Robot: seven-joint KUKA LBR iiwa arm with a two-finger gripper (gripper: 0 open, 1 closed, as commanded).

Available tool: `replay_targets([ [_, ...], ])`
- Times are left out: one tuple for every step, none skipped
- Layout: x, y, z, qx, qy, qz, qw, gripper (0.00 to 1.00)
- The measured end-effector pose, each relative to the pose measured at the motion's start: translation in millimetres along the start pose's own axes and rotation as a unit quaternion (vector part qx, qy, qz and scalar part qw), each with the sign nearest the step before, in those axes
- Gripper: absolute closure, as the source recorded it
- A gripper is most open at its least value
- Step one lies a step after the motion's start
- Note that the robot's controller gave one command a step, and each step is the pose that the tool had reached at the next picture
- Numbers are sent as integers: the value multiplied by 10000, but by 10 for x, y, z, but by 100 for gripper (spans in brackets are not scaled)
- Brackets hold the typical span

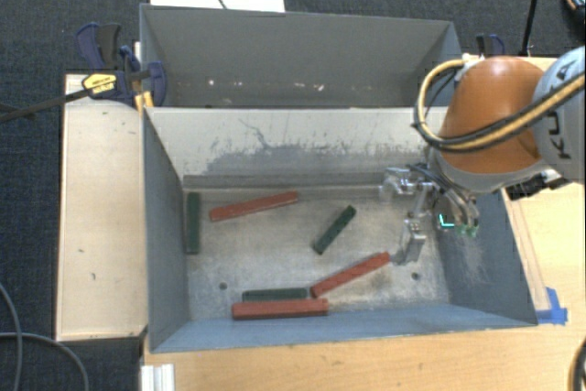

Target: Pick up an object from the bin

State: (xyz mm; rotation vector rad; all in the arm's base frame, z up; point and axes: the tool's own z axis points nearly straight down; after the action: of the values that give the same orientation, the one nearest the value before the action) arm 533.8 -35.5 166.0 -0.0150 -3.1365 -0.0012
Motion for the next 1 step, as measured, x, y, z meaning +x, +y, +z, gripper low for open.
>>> replay_targets([
  [278,148,972,0,-14,1728,9850,0],
])
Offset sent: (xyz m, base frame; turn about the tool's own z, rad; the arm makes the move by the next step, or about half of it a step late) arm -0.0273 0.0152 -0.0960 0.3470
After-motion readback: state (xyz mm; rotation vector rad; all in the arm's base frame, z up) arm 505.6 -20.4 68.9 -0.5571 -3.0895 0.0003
